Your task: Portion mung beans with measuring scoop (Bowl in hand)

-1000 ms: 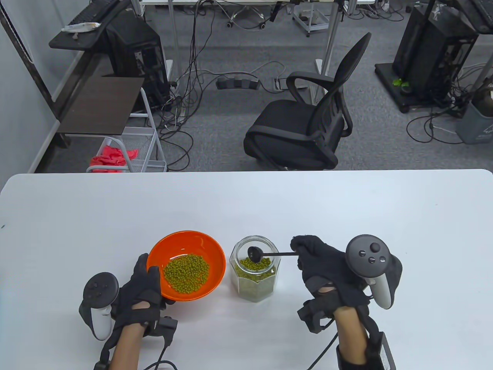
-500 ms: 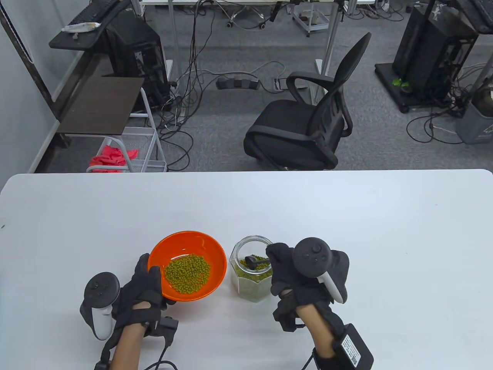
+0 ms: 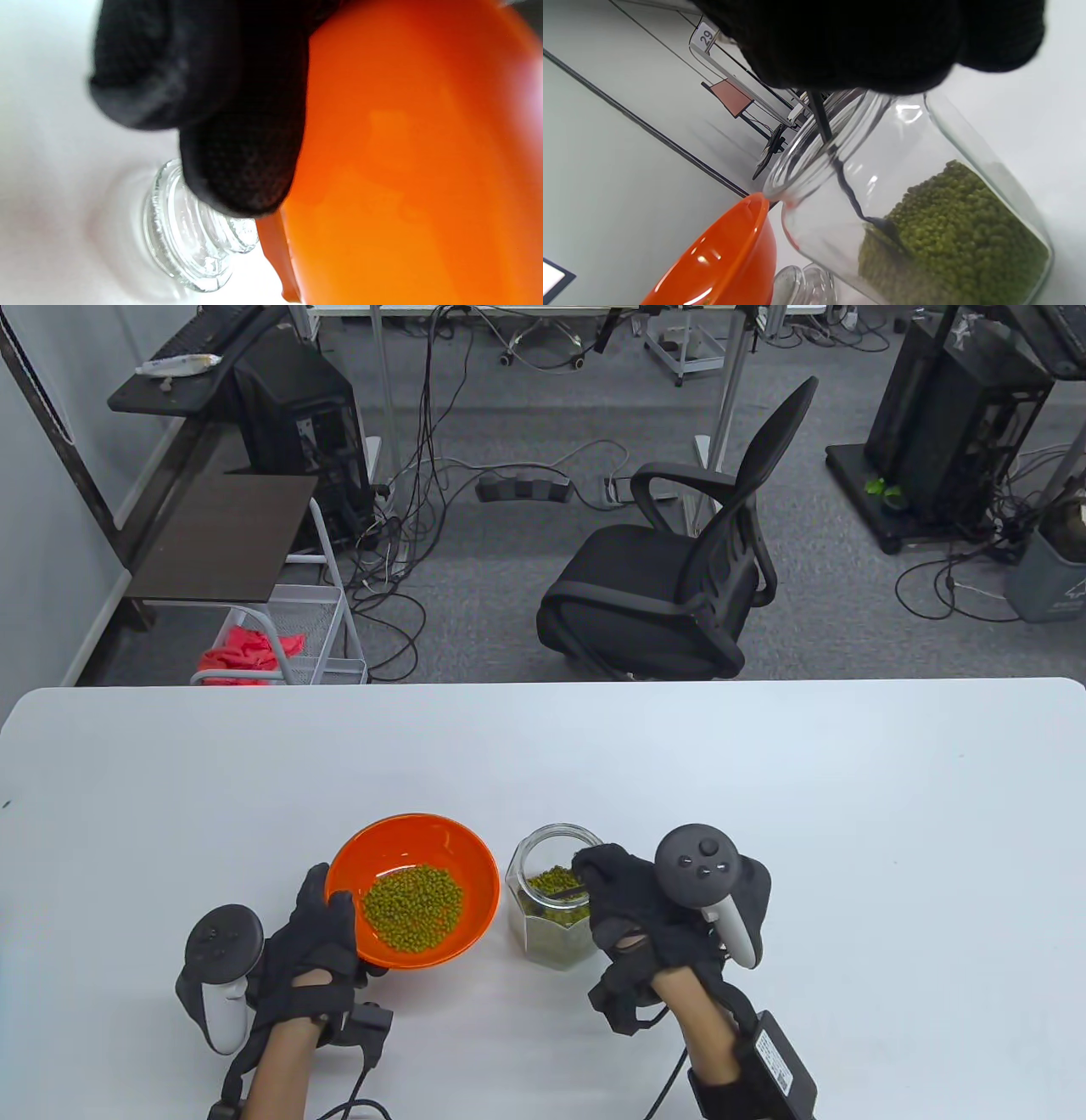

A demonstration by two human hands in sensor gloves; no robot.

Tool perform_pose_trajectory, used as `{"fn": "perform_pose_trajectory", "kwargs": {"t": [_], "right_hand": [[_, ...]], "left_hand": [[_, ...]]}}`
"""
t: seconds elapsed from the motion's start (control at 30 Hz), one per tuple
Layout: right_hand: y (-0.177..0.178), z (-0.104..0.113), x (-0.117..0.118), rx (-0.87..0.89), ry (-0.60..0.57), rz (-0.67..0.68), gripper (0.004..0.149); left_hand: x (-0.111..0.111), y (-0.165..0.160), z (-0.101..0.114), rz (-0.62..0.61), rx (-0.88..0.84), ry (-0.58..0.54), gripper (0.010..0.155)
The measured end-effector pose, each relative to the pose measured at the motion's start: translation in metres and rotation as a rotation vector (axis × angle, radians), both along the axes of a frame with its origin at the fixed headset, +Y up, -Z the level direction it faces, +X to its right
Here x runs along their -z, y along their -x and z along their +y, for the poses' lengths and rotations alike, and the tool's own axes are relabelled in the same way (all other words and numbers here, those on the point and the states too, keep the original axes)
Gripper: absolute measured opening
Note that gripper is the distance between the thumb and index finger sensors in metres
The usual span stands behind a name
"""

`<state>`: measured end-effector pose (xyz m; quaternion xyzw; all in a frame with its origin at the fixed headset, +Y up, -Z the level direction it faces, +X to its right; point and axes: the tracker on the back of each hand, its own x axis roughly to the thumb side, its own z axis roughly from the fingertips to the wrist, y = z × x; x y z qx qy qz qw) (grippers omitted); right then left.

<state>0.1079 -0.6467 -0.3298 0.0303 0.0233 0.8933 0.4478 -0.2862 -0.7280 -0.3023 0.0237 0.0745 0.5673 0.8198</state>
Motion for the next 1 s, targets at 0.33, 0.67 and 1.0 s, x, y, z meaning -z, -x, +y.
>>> {"fn": "perform_pose_trajectory", "kwargs": {"t": [0.33, 0.67, 1.0], "right_hand": [[-0.046, -0.004, 0.007, 0.295, 0.113, -0.071, 0.039], [-0.067, -0.015, 0.013, 0.435, 0.176, -0.095, 0.039], [-0.078, -0.019, 0.014, 0.482, 0.199, -0.107, 0.039]], "left_hand": [[0.000, 0.000, 0.000, 0.001, 0.000, 0.001, 0.066], [0.000, 0.000, 0.000, 0.005, 0.000, 0.003, 0.066], [0.000, 0.001, 0.001, 0.006, 0.001, 0.001, 0.066]]}}
